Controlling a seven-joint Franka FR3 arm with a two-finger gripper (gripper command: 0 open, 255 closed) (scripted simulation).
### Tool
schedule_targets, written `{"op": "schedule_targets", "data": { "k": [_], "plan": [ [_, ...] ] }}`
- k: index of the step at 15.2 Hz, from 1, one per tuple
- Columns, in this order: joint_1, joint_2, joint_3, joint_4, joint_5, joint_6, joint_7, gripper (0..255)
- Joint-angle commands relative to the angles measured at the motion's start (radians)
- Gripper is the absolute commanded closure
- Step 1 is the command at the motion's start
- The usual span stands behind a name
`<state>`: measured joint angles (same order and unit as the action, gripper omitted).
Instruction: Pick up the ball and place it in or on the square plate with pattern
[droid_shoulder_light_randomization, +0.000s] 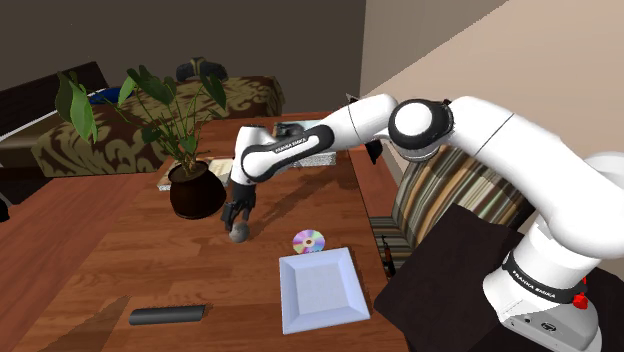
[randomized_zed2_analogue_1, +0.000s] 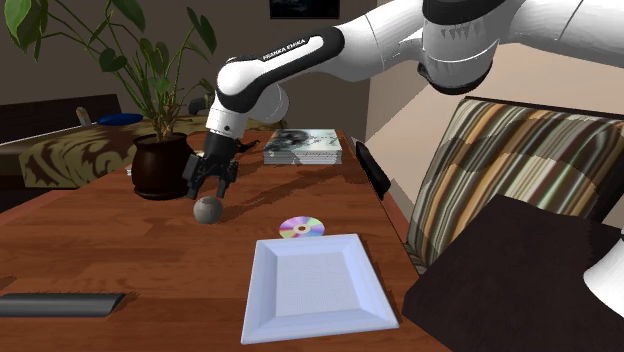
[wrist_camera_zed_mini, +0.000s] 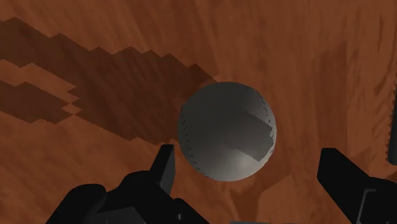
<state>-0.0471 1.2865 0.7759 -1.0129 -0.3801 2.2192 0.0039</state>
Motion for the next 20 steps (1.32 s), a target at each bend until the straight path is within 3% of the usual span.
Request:
{"op": "schedule_targets", "data": {
  "k": [1, 5, 13, 14, 20],
  "plan": [
    [0.025, 0.035, -0.003, 0.051, 0.001, -0.011, -0.013, 0],
    [0.058, 0.08, -0.012, 0.104, -0.002, -0.008, -0.019, 0],
    [0.058, 0.079, -0.012, 0.104, -0.002, -0.008, -0.019, 0],
    [0.058, 0.079, -0.012, 0.104, -0.002, -0.008, -0.019, 255],
    [0.058, 0.08, -0.012, 0.104, -0.002, -0.008, -0.019, 255]
  ]
}}
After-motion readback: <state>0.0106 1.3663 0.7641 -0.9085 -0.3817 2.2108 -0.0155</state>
